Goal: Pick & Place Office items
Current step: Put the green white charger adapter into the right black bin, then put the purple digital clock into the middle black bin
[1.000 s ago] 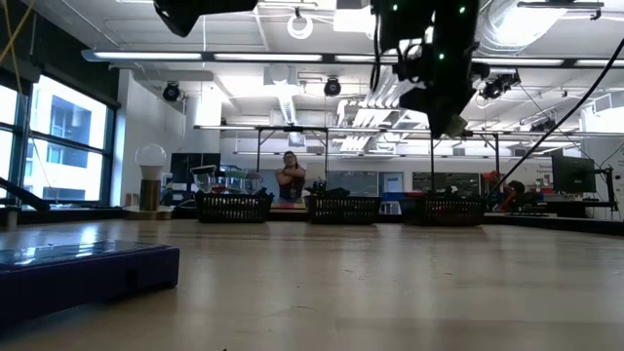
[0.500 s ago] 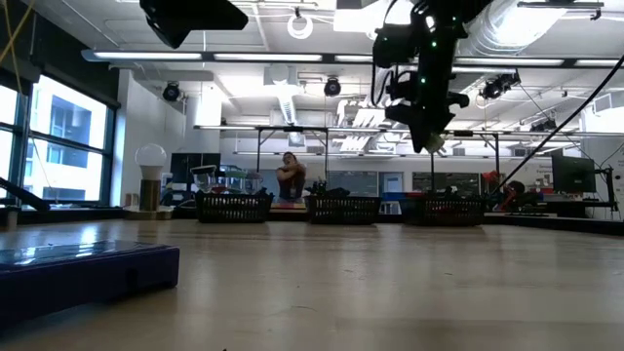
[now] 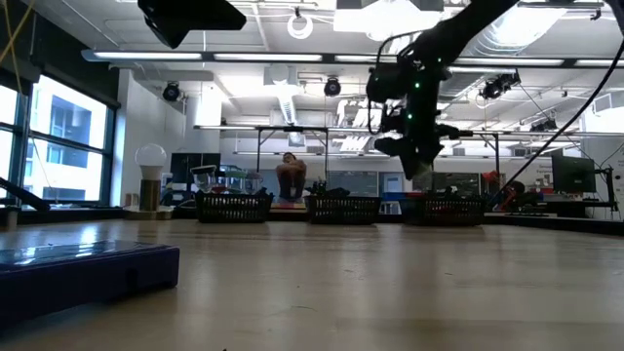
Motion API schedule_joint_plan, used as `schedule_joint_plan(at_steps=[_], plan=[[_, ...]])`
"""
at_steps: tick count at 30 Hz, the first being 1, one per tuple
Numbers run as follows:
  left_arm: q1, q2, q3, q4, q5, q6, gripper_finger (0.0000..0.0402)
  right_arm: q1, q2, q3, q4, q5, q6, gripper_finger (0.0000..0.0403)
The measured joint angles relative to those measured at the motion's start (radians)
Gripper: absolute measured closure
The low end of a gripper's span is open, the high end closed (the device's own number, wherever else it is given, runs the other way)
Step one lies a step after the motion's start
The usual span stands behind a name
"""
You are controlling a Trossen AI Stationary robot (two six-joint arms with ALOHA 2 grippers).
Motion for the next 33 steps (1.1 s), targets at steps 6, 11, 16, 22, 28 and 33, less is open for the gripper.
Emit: schedule_joint_plan(at_steps=[6,11,16,22,28,33], plan=[[0.0,0.0,0.0,0.0,0.0,0.0,0.0159,-0.049,0.041,0.0,0.0,-0.013,0.048,0.0284],[0.0,0.0,0.0,-0.001,0.0,0.0,0.0159,-0.065,0.084,0.0,0.026,-0.024,0.031,0.0284],[-0.002,0.0,0.0,-0.001,0.0,0.0,0.0159,-0.075,0.124,-0.001,0.062,-0.024,0.041,0.0261],[-0.007,0.0,0.0,-0.002,0.0,0.0,0.0159,-0.073,0.13,0.0,0.087,-0.015,0.059,0.0216],[-0.007,0.0,0.0,-0.035,0.0,0.001,0.0159,-0.059,0.12,0.0,0.099,0.045,0.045,0.0195],[-0.007,0.0,0.0,-0.034,0.0,0.0,0.0159,-0.013,0.075,0.0,0.098,0.192,0.008,0.0193]])
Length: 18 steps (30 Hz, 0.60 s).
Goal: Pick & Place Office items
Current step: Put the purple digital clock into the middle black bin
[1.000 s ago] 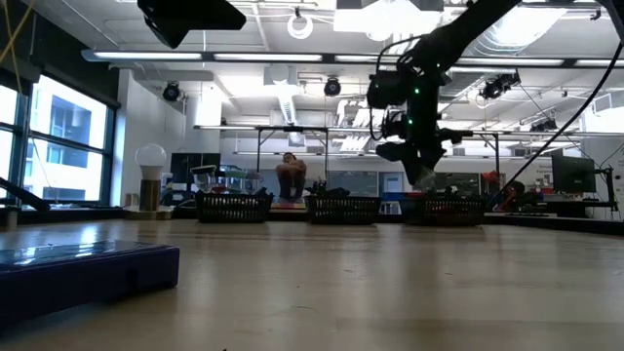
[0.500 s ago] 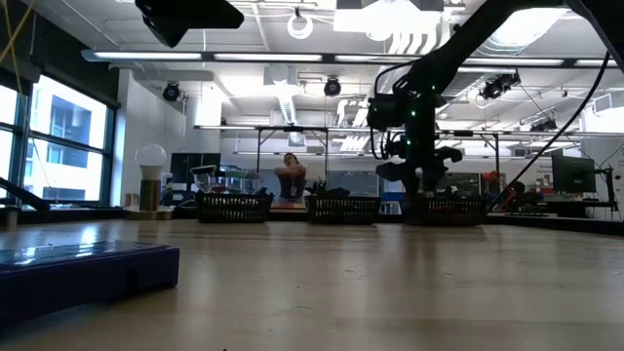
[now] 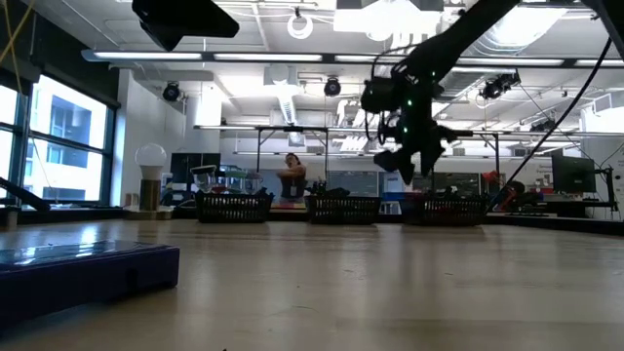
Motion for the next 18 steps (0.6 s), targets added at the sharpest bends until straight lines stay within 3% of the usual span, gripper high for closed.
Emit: schedule_joint_plan(at_steps=[6,12,18], plan=[[-0.002,0.0,0.0,0.0,0.023,0.0,0.0159,0.089,-0.121,0.0,-0.001,0.105,-0.03,0.0193],[-0.018,0.0,0.0,0.007,0.031,-0.001,0.0159,0.232,-0.267,0.0,-0.006,0.061,-0.031,0.0193],[-0.04,0.0,0.0,0.014,0.031,-0.066,0.0159,0.451,-0.354,0.0,-0.014,0.051,-0.015,0.0192]])
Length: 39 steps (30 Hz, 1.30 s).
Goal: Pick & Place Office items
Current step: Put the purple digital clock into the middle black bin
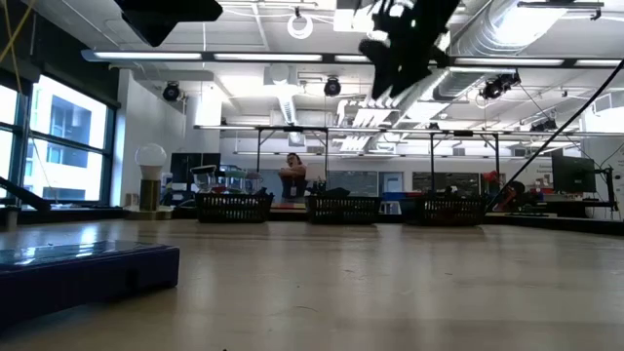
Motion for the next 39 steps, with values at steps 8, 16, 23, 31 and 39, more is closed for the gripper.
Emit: schedule_joint_plan(at_steps=[8,16,23,31,39], plan=[[-0.002,0.0,0.0,0.002,0.0,-0.061,0.0159,0.3,-0.01,0.0,-0.042,0.074,0.099,0.0192],[-0.002,0.0,0.0,-0.002,0.0,-0.02,0.0121,0.541,-0.009,0.0,-0.044,0.159,0.204,0.0192],[-0.007,0.0,0.0,-0.01,0.145,-0.095,0.0062,0.668,-0.009,0.0,-0.044,0.206,0.256,0.0192],[-0.022,0.0,0.0,0.01,0.293,-0.118,0.006,0.716,0.004,0.0,-0.044,0.211,0.257,0.0192],[-0.003,-0.001,0.0,0.052,0.448,0.142,0.006,0.712,0.021,-0.001,-0.039,0.184,0.258,0.0192]])
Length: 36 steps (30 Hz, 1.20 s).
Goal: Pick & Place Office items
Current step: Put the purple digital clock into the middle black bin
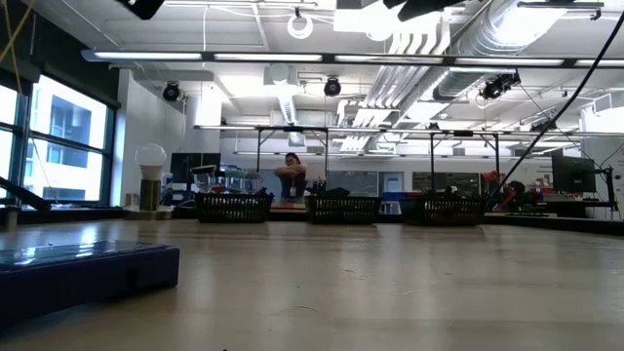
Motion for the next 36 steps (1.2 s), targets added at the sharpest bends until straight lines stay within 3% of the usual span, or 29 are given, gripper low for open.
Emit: schedule_joint_plan(at_steps=[5,10,19,29,36], plan=[[0.008,-0.002,0.037,-0.05,0.009,0.128,0.006,0.0,0.01,0.0,-0.002,-0.006,0.0,0.0192],[0.008,0.016,0.202,-0.355,-0.015,0.169,0.006,0.0,0.008,0.001,-0.001,-0.006,0.016,0.0192],[0.011,0.157,0.471,-0.797,0.001,0.416,0.006,0.0,0.008,0.001,0.0,-0.008,0.031,0.0192],[0.04,0.41,0.646,-0.937,0.07,0.856,0.006,0.0,0.008,0.001,0.001,-0.027,0.048,0.0192],[0.064,0.5,0.658,-0.942,0.063,1.153,0.006,0.001,0.008,0.001,0.002,-0.028,0.049,0.0192]])
